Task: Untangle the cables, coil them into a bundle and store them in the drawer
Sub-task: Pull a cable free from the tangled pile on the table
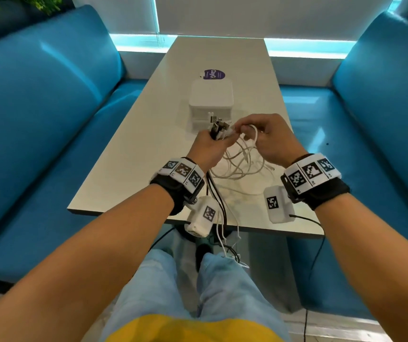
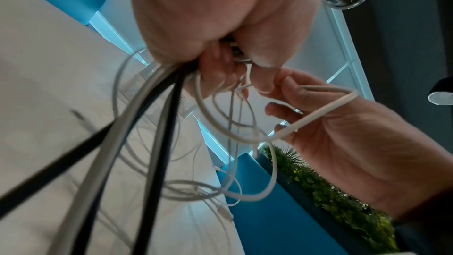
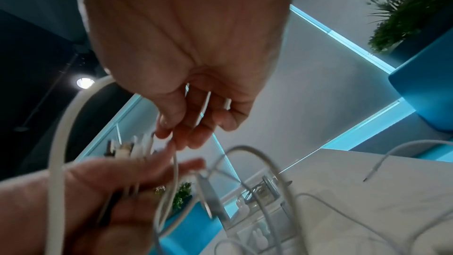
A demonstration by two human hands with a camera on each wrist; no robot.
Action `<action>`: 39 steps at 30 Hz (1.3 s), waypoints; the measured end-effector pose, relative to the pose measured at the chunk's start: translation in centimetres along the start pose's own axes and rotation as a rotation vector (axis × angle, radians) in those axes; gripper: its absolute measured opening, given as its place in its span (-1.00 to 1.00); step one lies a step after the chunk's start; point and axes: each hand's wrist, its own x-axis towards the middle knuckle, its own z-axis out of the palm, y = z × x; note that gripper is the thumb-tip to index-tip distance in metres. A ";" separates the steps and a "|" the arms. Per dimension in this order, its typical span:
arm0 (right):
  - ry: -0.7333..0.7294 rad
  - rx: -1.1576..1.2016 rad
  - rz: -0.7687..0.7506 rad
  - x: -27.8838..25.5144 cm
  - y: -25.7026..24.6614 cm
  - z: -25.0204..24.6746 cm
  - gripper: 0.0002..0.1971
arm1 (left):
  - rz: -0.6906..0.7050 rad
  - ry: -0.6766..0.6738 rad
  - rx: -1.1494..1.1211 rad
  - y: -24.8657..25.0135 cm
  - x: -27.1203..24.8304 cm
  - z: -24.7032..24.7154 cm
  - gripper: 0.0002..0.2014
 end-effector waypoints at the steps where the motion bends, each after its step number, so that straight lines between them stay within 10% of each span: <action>1: 0.044 0.069 -0.025 0.0 -0.3 -0.2 -0.82 | 0.011 0.003 0.033 -0.4 0.1 -0.1 -0.92; 6: 0.090 0.209 -0.129 -0.2 -1.7 0.2 -0.82 | 0.009 0.040 0.004 -1.7 0.0 -0.2 -0.76; 12: -0.235 -0.174 0.293 -2.9 1.8 2.7 -0.41 | -0.078 0.077 -0.170 -1.6 -0.3 -1.7 -0.73; 18: -0.286 -0.170 0.523 -3.4 6.8 4.2 -0.85 | -0.066 0.053 -0.368 -0.9 -1.2 -3.8 -0.73; 24: 0.097 0.146 0.260 -1.0 3.5 4.7 -0.72 | -0.086 0.078 -0.259 -1.0 -1.3 -5.2 -0.73; 30: -0.146 0.170 0.065 0.2 -0.4 5.9 -0.82 | -0.071 0.097 -0.168 -1.3 -1.6 -4.4 -0.76; 39: -0.241 -0.153 0.251 -0.1 3.3 3.9 -0.97 | -0.053 0.220 -0.350 -1.9 -2.4 -6.3 -0.73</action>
